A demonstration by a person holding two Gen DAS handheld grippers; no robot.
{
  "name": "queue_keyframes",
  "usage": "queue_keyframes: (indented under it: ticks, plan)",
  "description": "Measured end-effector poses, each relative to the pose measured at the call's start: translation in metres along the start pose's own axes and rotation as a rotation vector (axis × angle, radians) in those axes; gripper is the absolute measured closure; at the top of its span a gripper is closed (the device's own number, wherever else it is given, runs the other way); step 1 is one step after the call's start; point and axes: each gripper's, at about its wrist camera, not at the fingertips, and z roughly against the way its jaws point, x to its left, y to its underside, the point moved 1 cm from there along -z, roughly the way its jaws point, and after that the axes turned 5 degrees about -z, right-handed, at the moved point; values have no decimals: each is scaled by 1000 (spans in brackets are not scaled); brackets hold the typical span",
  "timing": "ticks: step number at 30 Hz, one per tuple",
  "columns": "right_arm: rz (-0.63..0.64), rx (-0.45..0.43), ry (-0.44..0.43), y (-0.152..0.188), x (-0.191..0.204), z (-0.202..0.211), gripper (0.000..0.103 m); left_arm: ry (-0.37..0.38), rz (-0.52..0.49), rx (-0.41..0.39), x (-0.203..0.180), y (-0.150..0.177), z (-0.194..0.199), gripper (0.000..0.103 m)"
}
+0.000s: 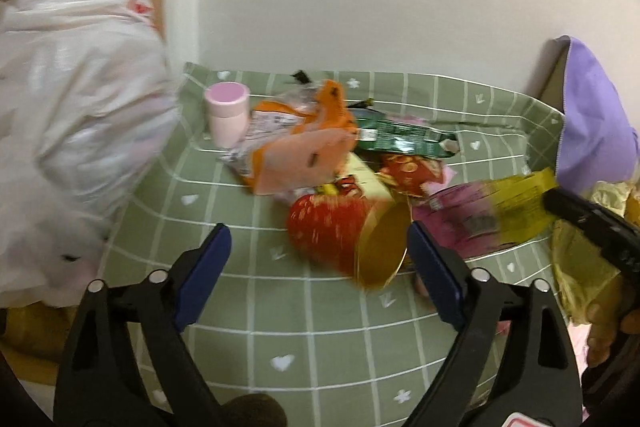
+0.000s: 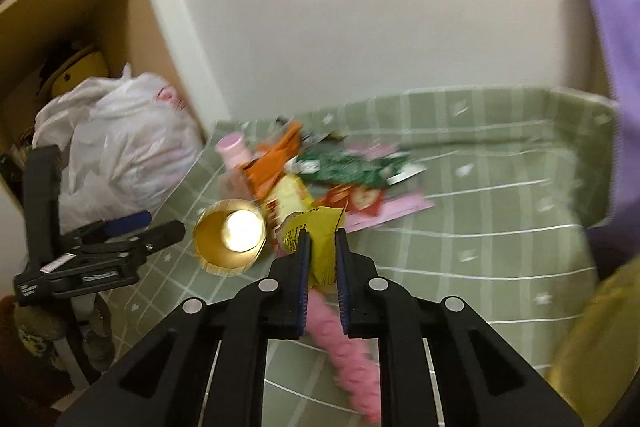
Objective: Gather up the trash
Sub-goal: 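Grasp the yellow wrapper with the right tool while the left tool reaches the red cup, then grasp the red-and-gold cup with the left tool and carry both items into the yellow bag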
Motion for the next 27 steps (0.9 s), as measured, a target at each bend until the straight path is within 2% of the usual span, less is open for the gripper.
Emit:
queue_keyframes:
  ticks: [4, 11, 17, 20, 22, 23, 27]
  plan:
    - [4, -30, 90, 1, -18, 23, 90, 24, -12, 24, -10, -2, -12, 30]
    - [-51, -40, 158, 21, -48, 41, 90, 102, -12, 42, -18, 9, -13, 30]
    - [-107, -36, 170, 28, -68, 46, 90, 70, -150, 83, -45, 33, -23, 31]
    - [-109, -38, 173, 27, -70, 48, 90, 11, -201, 104, -50, 42, -34, 37]
    - [-105, -41, 173, 27, -70, 50, 90, -38, -210, 104, -49, 41, -40, 50]
    - [-101, -43, 173, 27, -69, 51, 90, -54, -202, 98, -47, 38, -42, 53]
    - [-97, -62, 174, 25, -70, 57, 90, -75, -183, 57, -41, 20, -38, 78]
